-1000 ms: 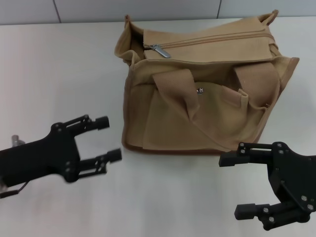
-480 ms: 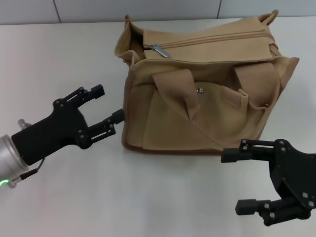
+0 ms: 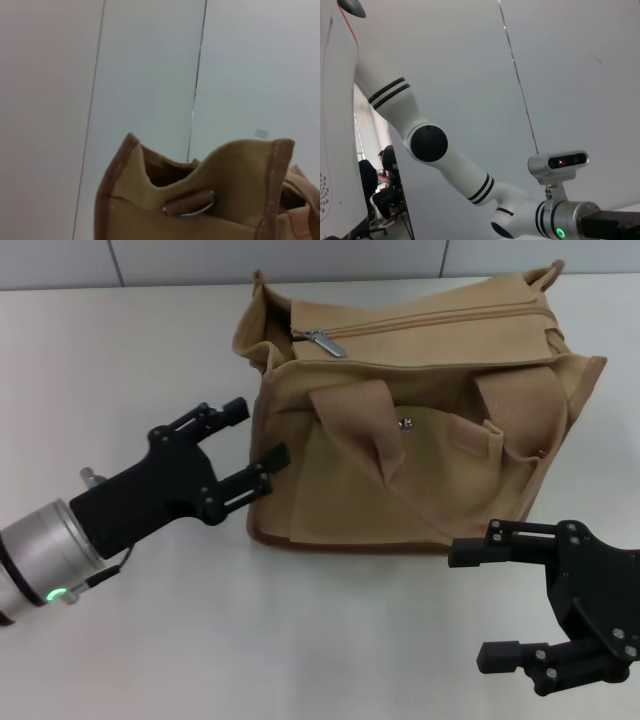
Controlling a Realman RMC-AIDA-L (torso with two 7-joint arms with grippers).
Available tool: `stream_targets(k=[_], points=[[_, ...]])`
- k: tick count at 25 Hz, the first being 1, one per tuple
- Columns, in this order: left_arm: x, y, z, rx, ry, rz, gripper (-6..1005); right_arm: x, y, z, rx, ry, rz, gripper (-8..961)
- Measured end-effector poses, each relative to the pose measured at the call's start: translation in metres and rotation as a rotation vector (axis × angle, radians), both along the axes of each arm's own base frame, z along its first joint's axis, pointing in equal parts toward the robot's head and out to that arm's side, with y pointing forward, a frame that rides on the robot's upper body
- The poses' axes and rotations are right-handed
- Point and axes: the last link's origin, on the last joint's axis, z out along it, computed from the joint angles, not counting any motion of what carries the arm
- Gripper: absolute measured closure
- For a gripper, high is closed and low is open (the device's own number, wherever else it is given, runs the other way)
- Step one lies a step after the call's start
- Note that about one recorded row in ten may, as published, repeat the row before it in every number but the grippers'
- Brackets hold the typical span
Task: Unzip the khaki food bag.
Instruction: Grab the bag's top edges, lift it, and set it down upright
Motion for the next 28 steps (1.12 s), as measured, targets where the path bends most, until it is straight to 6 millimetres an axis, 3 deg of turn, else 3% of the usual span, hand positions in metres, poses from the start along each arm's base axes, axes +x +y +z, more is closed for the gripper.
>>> stream_targets(k=[5,11,19,24,28], points=[[0.003,-0.002,-0.004,0.028,0.022,-0.05,305,-0.001,0.0,-0.001,-0.001,0.002,-0.001,134],[0.005,-0.003,-0.003,0.03,0.014,-0.062,544,0.0,0.0,-0.001,-0.001,0.002,-0.002,134],[0.007,-0.007,0.0,0.055,0.015,-0.106,750,0.0,-0.002,-0.002,0.0,0.005,-0.008,135],[0.009,-0.009,0.004,0.057,0.002,-0.135,935,0.002,-0.002,-0.001,0.01,0.01,-0.02,135],[0.011,-0.01,0.01,0.069,-0.013,-0.166,940,0.002,-0.002,0.0,0.018,0.014,-0.027,135]])
